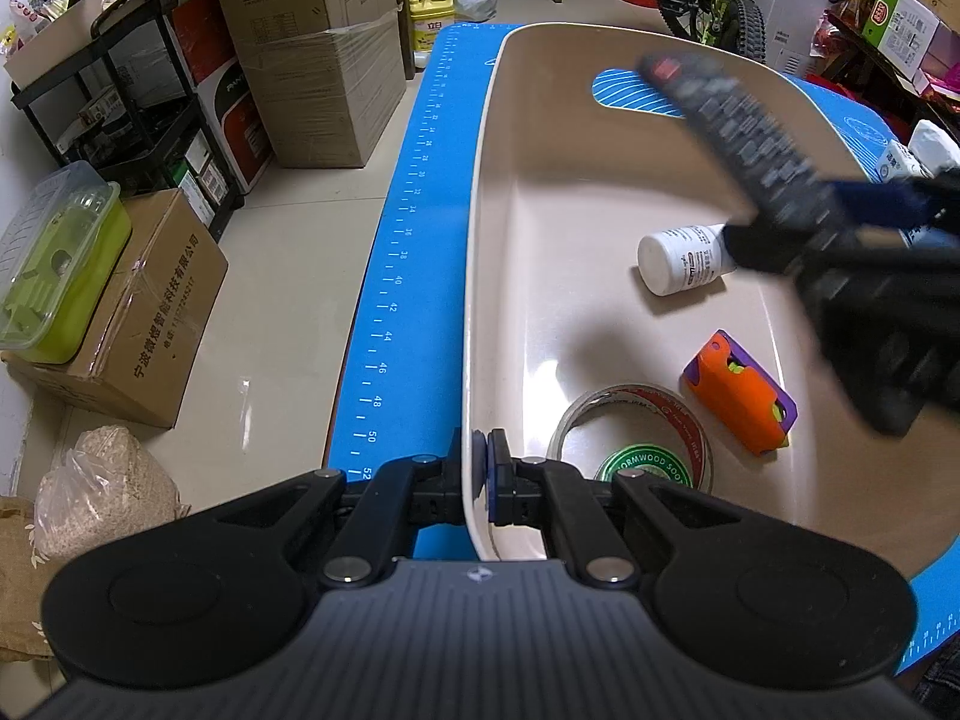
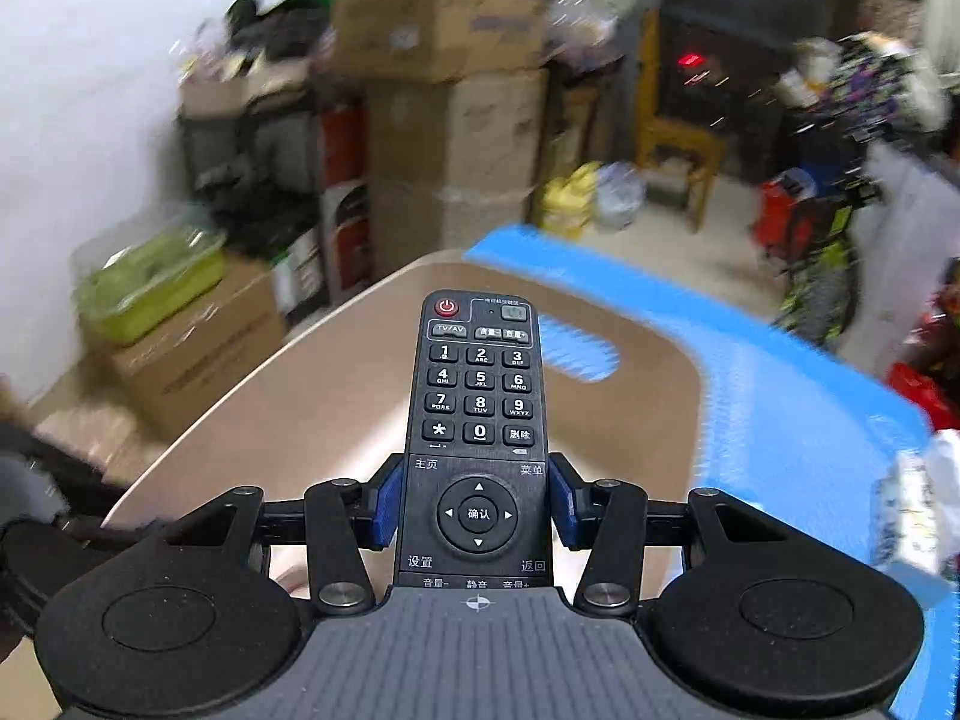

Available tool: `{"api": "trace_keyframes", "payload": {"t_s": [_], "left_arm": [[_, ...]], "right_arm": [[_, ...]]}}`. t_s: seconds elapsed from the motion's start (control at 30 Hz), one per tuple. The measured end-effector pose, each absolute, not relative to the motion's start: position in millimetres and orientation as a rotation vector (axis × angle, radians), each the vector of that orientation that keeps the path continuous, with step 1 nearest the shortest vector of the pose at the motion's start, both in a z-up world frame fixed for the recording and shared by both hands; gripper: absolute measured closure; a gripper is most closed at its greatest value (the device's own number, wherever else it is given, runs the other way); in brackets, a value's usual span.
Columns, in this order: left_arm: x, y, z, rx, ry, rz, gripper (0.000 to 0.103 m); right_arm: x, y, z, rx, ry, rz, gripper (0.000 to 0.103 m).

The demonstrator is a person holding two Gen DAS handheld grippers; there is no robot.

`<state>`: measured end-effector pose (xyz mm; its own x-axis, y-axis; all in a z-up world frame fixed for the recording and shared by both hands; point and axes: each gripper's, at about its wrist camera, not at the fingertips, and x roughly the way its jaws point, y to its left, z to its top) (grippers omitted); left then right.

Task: Organize rigid objects
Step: 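Carry the remote into the basket and open the right gripper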

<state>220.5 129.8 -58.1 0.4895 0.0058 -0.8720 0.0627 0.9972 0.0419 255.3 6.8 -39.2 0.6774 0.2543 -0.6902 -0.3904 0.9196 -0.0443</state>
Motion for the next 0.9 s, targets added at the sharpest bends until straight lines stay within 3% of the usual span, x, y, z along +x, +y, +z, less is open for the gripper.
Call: {"api": "trace_keyframes", "payload": {"t_s": [0.73,0.9], "left_arm": [[221,130,-59,0.074,1.058,-0.038,0.097],[221,130,-59,0.076,1.059,-0.037,0.097]], "right_arm": [[272,47,-99,-0.335,1.126,0.412,0.049],[270,42,-94,-0.335,1.114,0.415,0.038]]}}
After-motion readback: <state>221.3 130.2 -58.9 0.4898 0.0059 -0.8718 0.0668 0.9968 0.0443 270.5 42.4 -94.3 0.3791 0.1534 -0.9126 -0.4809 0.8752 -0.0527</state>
